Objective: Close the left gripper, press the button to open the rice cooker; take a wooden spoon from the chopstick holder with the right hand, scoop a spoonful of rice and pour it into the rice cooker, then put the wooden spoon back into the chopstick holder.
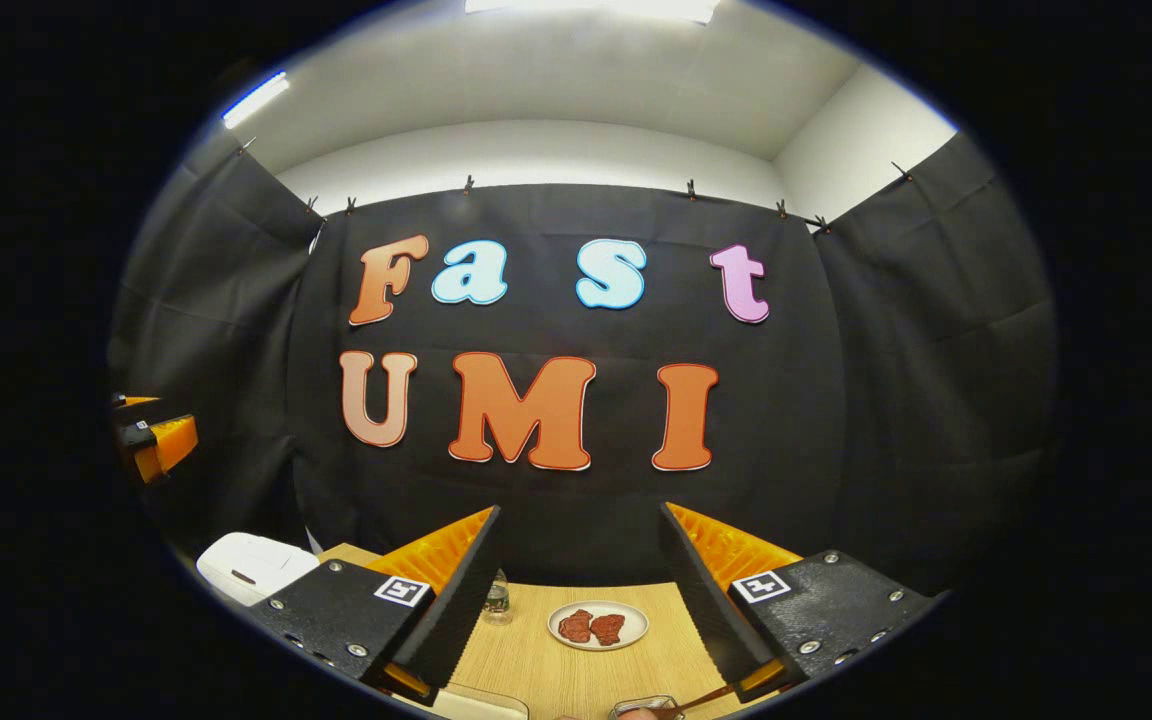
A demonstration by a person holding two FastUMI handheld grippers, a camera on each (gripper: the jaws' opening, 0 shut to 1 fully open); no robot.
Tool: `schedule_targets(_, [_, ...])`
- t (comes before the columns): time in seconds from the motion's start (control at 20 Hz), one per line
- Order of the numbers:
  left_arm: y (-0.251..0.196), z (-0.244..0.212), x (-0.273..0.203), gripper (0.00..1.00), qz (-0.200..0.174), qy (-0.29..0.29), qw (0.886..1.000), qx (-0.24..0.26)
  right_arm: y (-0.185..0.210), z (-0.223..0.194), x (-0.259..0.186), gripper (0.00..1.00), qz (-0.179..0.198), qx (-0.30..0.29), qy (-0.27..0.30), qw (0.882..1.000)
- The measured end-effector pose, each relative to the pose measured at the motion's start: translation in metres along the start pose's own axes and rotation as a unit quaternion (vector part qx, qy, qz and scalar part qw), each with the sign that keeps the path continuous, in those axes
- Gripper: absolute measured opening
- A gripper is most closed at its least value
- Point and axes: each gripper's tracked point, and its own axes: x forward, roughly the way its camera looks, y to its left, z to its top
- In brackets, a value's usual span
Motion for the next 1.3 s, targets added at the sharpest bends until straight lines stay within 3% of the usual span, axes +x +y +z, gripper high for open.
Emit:
schedule_targets(0.15, [0.001,0.002,0.006,0.73,-0.007,-0.003,1.0,0.004,-0.003,-0.003,0.0,0.98,-0.007,-0.003,0.004,1.0])
schedule_targets(0.35, [-0.007,-0.007,0.02,0.59,-0.037,0.014,0.999,0.013,-0.009,-0.007,-0.006,0.94,-0.022,-0.002,0.01,1.0])
schedule_targets(0.4, [0.004,-0.008,0.025,0.55,-0.013,0.02,1.0,0.019,-0.01,-0.008,-0.007,0.94,-0.026,-0.002,0.013,1.0])
schedule_targets(0.45, [0.014,-0.013,0.029,0.2,-0.006,0.03,0.999,0.018,-0.012,-0.01,-0.008,0.94,-0.031,-0.002,0.015,0.999])
schedule_targets(0.5, [0.007,-0.02,0.028,0.05,-0.021,0.046,0.999,0.007,-0.015,-0.011,-0.01,0.94,-0.036,-0.002,0.018,0.999])
schedule_targets(0.6, [0.013,-0.034,0.035,0.13,-0.018,0.079,0.997,-0.019,-0.021,-0.014,-0.014,0.94,-0.048,-0.004,0.021,0.999])
schedule_targets(0.65, [0.018,-0.045,0.044,0.05,-0.019,0.105,0.994,-0.038,-0.023,-0.016,-0.016,0.94,-0.054,-0.006,0.023,0.998])
schedule_targets(0.7, [0.021,-0.059,0.053,0.05,-0.026,0.134,0.989,-0.058,-0.026,-0.017,-0.018,0.94,-0.06,-0.009,0.026,0.998])
schedule_targets(0.95, [0.041,-0.127,0.062,0.06,-0.016,0.289,0.951,-0.11,-0.043,-0.022,-0.03,0.94,-0.096,-0.017,0.035,0.995])
schedule_targets(1.3, [0.053,-0.222,0.052,0.05,-0.001,0.479,0.863,-0.162,-0.061,-0.033,-0.042,0.94,-0.138,-0.018,0.053,0.989])
